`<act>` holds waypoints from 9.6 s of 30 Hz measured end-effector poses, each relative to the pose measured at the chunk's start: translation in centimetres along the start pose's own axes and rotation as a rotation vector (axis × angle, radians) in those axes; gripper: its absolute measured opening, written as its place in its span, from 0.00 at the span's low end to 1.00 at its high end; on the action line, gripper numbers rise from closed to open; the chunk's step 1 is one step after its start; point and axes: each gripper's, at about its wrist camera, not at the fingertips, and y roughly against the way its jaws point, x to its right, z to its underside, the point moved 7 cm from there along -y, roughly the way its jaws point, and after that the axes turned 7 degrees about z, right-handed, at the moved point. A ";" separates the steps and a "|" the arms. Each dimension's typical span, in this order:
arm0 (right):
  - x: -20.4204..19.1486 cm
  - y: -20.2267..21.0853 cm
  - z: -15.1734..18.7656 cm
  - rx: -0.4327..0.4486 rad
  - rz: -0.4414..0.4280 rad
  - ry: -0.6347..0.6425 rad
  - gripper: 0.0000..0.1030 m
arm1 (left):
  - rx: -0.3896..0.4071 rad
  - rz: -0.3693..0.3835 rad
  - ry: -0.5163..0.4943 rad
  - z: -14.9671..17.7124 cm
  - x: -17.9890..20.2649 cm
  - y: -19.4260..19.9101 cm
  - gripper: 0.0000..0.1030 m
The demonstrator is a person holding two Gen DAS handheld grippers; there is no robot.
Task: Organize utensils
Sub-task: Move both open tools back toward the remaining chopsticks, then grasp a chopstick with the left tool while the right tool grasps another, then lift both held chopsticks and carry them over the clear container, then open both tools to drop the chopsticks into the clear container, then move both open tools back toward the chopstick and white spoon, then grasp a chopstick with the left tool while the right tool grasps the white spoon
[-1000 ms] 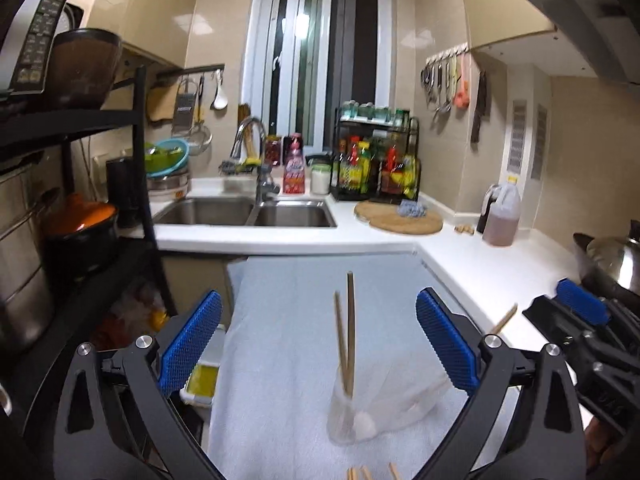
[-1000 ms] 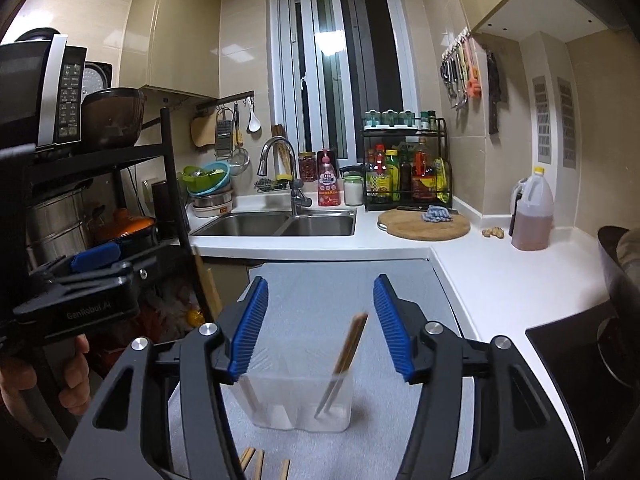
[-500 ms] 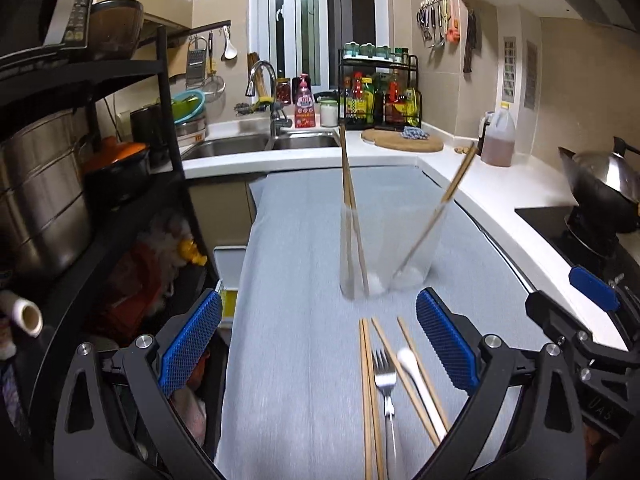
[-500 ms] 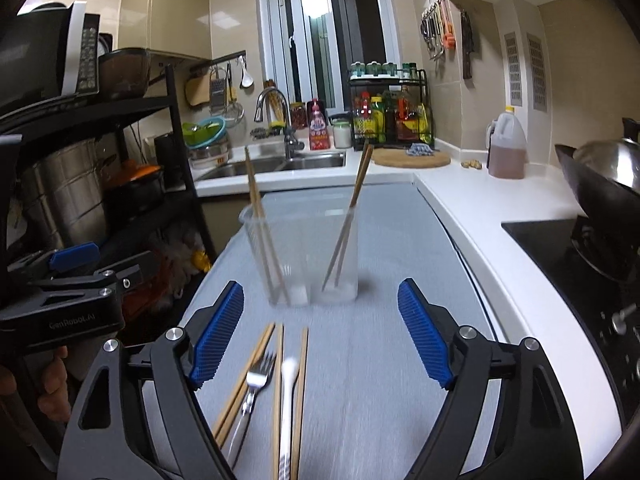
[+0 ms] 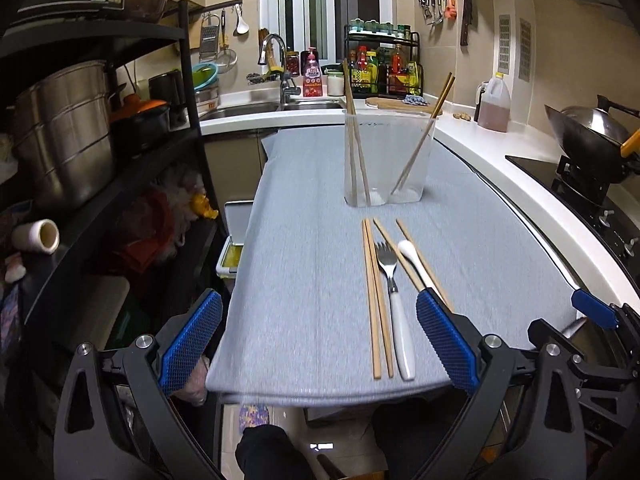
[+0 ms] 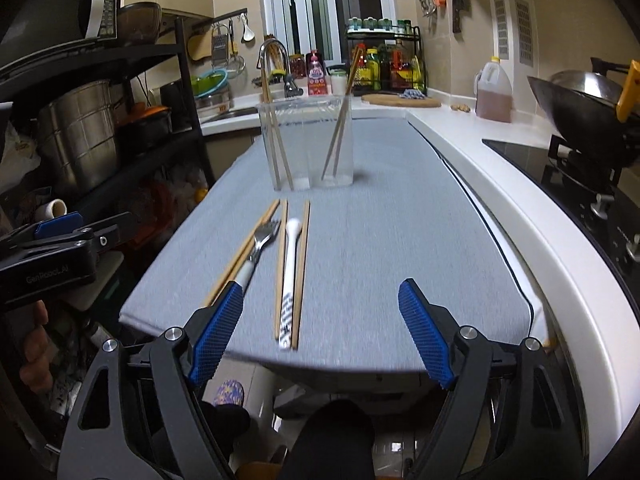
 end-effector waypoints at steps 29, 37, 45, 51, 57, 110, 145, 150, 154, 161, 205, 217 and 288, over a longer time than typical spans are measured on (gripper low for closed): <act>0.1 -4.2 3.6 -0.109 0.004 0.000 0.67 | -0.106 0.050 0.028 5.8 -0.7 -5.3 0.90; -0.9 -6.3 3.9 -0.145 -0.041 0.027 0.50 | -0.149 0.055 0.001 6.6 -0.3 -7.3 0.88; -1.1 -7.5 3.9 -0.155 -0.043 0.042 0.50 | -0.188 0.038 0.013 7.0 -0.4 -8.9 0.88; -1.6 -8.4 3.8 -0.143 -0.045 0.072 0.50 | -0.176 0.033 0.010 6.6 -0.2 -9.6 0.88; -1.5 -9.0 3.8 -0.070 -0.019 0.125 0.51 | -0.149 0.034 0.005 6.3 -0.1 -9.9 0.88; -0.6 -2.3 -11.0 0.269 -0.055 -0.020 0.05 | 0.101 0.198 -0.087 -8.0 2.4 -3.7 0.06; 0.0 0.5 -29.6 0.446 -0.147 -0.051 0.05 | 0.204 0.263 -0.212 -24.2 5.4 -1.5 0.06; 0.0 1.1 -32.7 0.510 -0.137 -0.037 0.05 | 0.265 0.246 -0.209 -27.3 5.1 -1.0 0.06; -0.2 0.1 -34.2 0.540 -0.109 -0.023 0.05 | 0.271 0.243 -0.199 -28.1 5.3 -2.0 0.06; -0.5 -3.9 -34.8 0.508 -0.082 -0.020 0.05 | 0.237 0.243 -0.184 -28.6 5.4 -6.0 0.06; 0.7 -5.7 -11.6 0.084 -0.011 -0.109 0.77 | 0.004 0.084 -0.094 -9.3 2.3 -6.3 0.85; 0.7 -4.8 -2.5 0.013 0.046 -0.063 0.77 | -0.039 0.029 -0.034 -1.2 -0.7 -5.2 0.85; -1.8 -9.0 3.9 0.131 -0.053 0.091 0.30 | -0.055 0.149 -0.080 5.9 2.3 -9.9 0.10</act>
